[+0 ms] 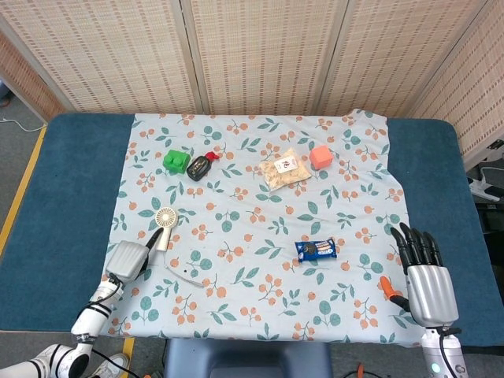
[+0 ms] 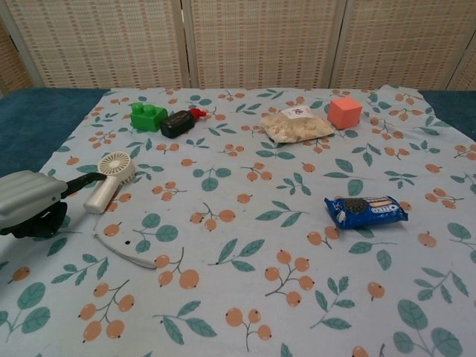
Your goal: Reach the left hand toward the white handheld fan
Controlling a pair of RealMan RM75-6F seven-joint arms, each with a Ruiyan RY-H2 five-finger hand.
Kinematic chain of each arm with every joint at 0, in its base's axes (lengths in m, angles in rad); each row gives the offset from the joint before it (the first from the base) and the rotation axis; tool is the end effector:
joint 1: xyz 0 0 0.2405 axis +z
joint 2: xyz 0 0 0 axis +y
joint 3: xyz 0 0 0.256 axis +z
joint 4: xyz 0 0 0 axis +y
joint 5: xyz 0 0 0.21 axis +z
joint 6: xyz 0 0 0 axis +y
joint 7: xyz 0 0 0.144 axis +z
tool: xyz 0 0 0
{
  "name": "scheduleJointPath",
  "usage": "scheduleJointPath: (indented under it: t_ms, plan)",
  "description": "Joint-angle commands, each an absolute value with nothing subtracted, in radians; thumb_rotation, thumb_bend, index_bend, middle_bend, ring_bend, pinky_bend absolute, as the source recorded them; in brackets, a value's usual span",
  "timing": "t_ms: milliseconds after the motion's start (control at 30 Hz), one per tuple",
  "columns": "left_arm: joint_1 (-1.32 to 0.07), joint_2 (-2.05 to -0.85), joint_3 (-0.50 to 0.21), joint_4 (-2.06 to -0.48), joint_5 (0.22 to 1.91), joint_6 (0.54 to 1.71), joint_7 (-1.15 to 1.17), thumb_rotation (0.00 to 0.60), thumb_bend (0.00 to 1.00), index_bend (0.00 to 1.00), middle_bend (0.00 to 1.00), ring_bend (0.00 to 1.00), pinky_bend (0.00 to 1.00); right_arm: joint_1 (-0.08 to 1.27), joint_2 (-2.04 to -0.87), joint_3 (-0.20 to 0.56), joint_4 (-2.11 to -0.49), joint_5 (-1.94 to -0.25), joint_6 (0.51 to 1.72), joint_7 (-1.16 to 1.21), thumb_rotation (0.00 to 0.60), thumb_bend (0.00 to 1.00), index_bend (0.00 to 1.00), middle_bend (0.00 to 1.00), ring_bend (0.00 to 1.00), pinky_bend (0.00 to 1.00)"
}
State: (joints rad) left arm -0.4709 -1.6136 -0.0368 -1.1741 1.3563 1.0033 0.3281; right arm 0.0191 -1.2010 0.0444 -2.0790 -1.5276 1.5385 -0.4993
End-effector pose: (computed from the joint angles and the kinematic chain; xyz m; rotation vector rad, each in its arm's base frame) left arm -0.2804 0.2863 -0.0266 -1.8841 -0.7987 -0.5992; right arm -0.2099 -0.1561 0.1257 1.3534 -0.9402 0.9391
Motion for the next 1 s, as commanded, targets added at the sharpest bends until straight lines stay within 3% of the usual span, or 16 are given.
scheduleJointPath:
  t_ms: [33, 167, 333, 400, 533, 600, 667, 700, 767, 867, 1000]
  plan:
    - [-0.474, -1.617, -0.035, -1.170, 1.354, 1.001, 0.339, 0.600, 0.95, 0.00, 0.94, 0.84, 1.00, 0.019, -1.201, 0.044, -2.079, -1.527, 1.539, -0.499, 0.600, 0.19, 0.00, 0.00, 0.00, 0.00]
    - [-0.471, -1.611, -0.040, -1.189, 1.376, 1.048, 0.335, 0.600, 0.95, 0.00, 0.94, 0.84, 1.00, 0.019, -1.200, 0.045, -2.079, -1.528, 1.540, -0.499, 0.600, 0.19, 0.00, 0.00, 0.00, 0.00]
    - [-0.442, -1.562, -0.027, -1.285, 1.498, 1.221, 0.305, 0.600, 0.91, 0.00, 0.92, 0.83, 1.00, 0.018, -1.201, 0.044, -2.079, -1.528, 1.540, -0.502, 0.600, 0.19, 0.00, 0.00, 0.00, 0.00]
    - [-0.424, -1.528, -0.017, -1.344, 1.541, 1.286, 0.304, 0.600, 0.85, 0.00, 0.89, 0.81, 0.99, 0.019, -1.202, 0.044, -2.080, -1.528, 1.539, -0.504, 0.600, 0.19, 0.00, 0.00, 0.00, 0.00]
    - [-0.359, -1.408, 0.042, -1.525, 1.604, 1.385, 0.303, 0.600, 0.63, 0.00, 0.77, 0.71, 0.93, 0.017, -1.202, 0.043, -2.083, -1.533, 1.543, -0.509, 0.600, 0.19, 0.00, 0.00, 0.00, 0.00]
    - [-0.305, -1.330, 0.099, -1.614, 1.629, 1.432, 0.264, 0.600, 0.52, 0.00, 0.62, 0.57, 0.80, 0.015, -1.201, 0.043, -2.085, -1.536, 1.548, -0.510, 0.600, 0.19, 0.00, 0.00, 0.00, 0.00]
    - [-0.250, -1.260, 0.157, -1.674, 1.644, 1.478, 0.239, 0.600, 0.43, 0.00, 0.31, 0.26, 0.50, 0.013, -1.200, 0.042, -2.086, -1.538, 1.551, -0.512, 0.600, 0.18, 0.00, 0.00, 0.00, 0.00]
    - [-0.240, -1.249, 0.165, -1.681, 1.645, 1.487, 0.235, 0.600, 0.41, 0.00, 0.20, 0.16, 0.40, 0.013, -1.200, 0.042, -2.086, -1.538, 1.551, -0.512, 0.600, 0.18, 0.00, 0.00, 0.00, 0.00]
    - [-0.227, -1.234, 0.176, -1.691, 1.651, 1.499, 0.228, 0.599, 0.38, 0.00, 0.08, 0.05, 0.26, 0.013, -1.200, 0.042, -2.086, -1.538, 1.551, -0.513, 0.600, 0.19, 0.00, 0.00, 0.00, 0.00]
    - [-0.151, -1.202, 0.202, -1.697, 1.643, 1.594, 0.167, 0.568, 0.33, 0.00, 0.00, 0.00, 0.11, 0.014, -1.201, 0.042, -2.086, -1.535, 1.548, -0.514, 0.600, 0.19, 0.00, 0.00, 0.00, 0.00]
    - [-0.109, -1.152, 0.188, -1.678, 1.647, 1.665, 0.091, 0.483, 0.31, 0.00, 0.00, 0.00, 0.09, 0.029, -1.211, 0.041, -2.079, -1.529, 1.518, -0.502, 0.600, 0.19, 0.00, 0.00, 0.00, 0.00]
